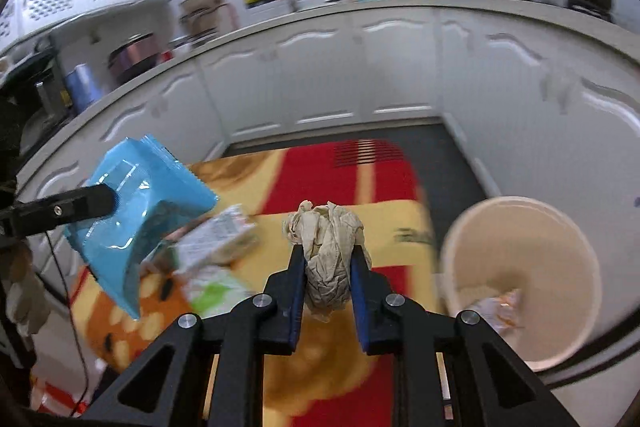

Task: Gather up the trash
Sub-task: 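Carry the wipe packet and brown paper to the white bin and release both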

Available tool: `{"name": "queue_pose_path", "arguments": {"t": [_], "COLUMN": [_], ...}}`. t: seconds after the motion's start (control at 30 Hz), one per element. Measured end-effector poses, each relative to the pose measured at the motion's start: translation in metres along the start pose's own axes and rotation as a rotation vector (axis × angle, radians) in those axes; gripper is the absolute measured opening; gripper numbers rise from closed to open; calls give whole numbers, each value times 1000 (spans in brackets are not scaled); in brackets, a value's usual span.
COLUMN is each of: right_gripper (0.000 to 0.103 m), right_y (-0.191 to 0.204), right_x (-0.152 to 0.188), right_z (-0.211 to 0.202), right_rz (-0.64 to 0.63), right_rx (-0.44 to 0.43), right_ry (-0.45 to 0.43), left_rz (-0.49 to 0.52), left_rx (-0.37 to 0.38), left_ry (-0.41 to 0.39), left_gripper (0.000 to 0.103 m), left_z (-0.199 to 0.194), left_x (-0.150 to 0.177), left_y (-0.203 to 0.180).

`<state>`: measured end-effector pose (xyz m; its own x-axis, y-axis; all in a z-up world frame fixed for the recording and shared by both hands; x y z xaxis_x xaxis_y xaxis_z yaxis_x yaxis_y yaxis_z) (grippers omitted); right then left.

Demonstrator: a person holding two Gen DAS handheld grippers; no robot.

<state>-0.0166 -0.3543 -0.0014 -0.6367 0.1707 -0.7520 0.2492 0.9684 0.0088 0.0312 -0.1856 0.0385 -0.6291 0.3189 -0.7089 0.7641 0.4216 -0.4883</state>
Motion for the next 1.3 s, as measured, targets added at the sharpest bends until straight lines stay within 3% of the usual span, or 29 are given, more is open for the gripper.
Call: {"name": "queue_pose_path", "arguments": {"t": [0.37,0.77,0.83,0.87,0.9,0.93,1.0,1.3], "right_gripper": [20,20,21,30,46,51,53,53], "right_y": [-108,-162,-166,-168,-170,-171,-174,-181], "right_x": [17,37,38,40,41,41,44,51], "right_z": [11,43,49,51,53,55,56,57], "right_rz": [146,231,239,243,245,246,250,285], "right_rx": [169,252,259,268,284,298,309,298], "right_ry": [45,122,129,133,137,139,142,167], "left_rz": [2,-31,-43,-48,-51,-56,-77,-66], "left_rx": [77,50,53,53,48,39,36,-4], "left_ry": [104,185,186,186,187,187,189,179], "left_gripper": [11,12,16,18,25,38,47,47], "left_z": [125,223,232,237,239,241,245,224], "left_x": [-49,-58,-58,-57,-56,-55,-52,-45], "left_y": [-35,-45,-44,-43,-42,-41,-37,-32]}}
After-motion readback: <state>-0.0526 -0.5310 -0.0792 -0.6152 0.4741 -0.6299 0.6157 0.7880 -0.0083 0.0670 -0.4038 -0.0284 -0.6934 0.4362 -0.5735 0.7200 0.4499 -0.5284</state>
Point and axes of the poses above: each gripper's, at about its wrist camera, not at the fingertips, and z roughly the way its jaws point, y to its left, x to its underside, the point moved 2 cm from there along z, roughly the way its jaws point, and after that the axes turned 13 degrees about x, right-handed, at the moved point
